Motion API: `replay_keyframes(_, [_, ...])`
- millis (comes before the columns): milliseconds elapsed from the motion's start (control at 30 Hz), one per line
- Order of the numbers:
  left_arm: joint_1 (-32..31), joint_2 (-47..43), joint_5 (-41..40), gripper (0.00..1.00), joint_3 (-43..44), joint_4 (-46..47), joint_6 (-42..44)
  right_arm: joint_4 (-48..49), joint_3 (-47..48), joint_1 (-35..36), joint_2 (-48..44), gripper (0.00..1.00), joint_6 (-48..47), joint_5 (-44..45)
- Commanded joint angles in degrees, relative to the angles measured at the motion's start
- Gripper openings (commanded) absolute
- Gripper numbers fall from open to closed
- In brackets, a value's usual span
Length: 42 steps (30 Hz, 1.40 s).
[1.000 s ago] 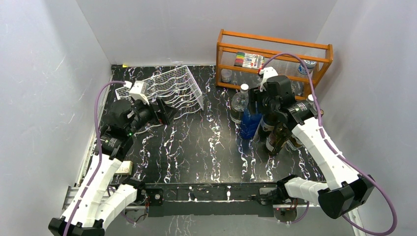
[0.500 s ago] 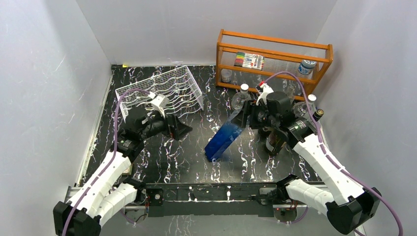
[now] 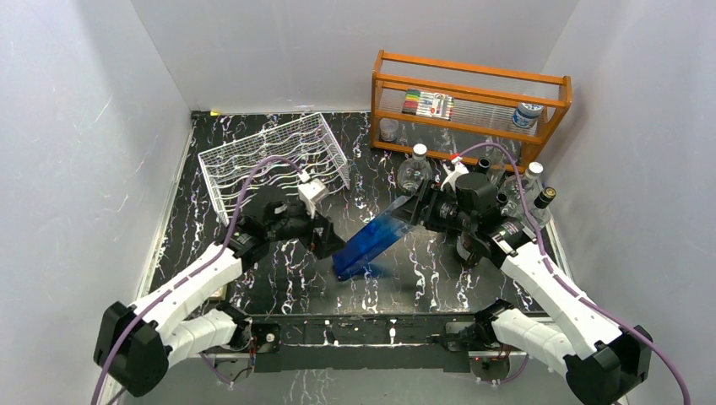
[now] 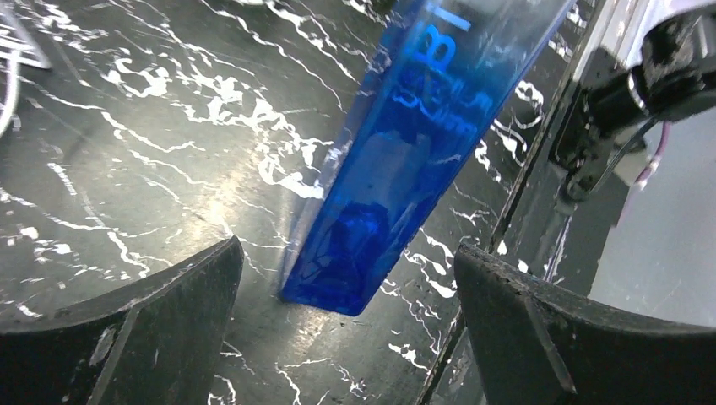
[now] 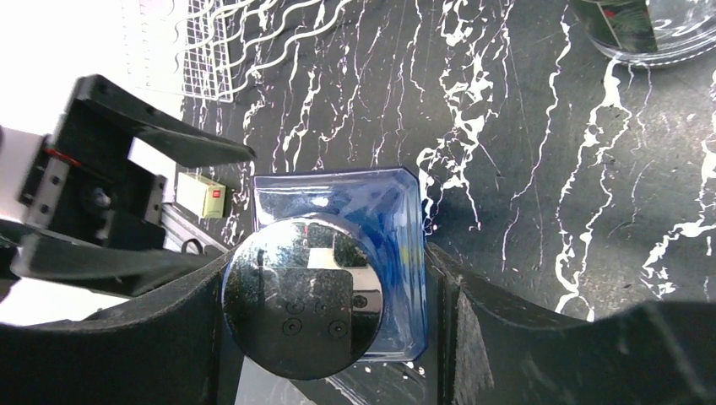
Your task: Put the wine bottle on the wine rack
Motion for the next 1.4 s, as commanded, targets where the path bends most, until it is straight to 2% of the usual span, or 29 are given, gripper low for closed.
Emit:
replay_keyframes(0, [-6.8,2.3,-5.1,0.94,2.2,2.0,5.2,8.7,0.2,0.5,-2.3,0.42,4.1,-3.0])
replay_keyframes(167, [-10.3,6.1,-10.9,0.94,3.4,4.1,6.3,8.8,-0.5,0.6,-2.6,0.43,4.4,-4.1])
replay_keyframes(367, [-11.8,8.3,-3.5,0.94,0.9,13.8,4.0,8.9,-0.7,0.7,-2.5,0.43,5.0,-5.0])
replay_keyframes(433, [-12.7,9.0,-3.6,0.95,0.1,16.0,3.7,8.9,-0.5,0.7,-2.5,0.43,5.1,-5.3])
replay_keyframes(700, [-16.2,14.4,-3.5,0.93,3.1,16.7,4.3,8.8,-0.4,0.6,-2.4,0.46,6.0,-5.4])
replay_keyframes(967, [-17.5,16.8,-8.2,0.86,0.9,22.5,4.9,8.8,-0.7,0.7,-2.5,0.46,6.9,-6.5])
replay_keyframes(1367, [-18.4,20.1,-7.6,0.76,-1.7,24.1,9.8,8.5,-0.4,0.7,-2.7,0.47,8.4,-8.2])
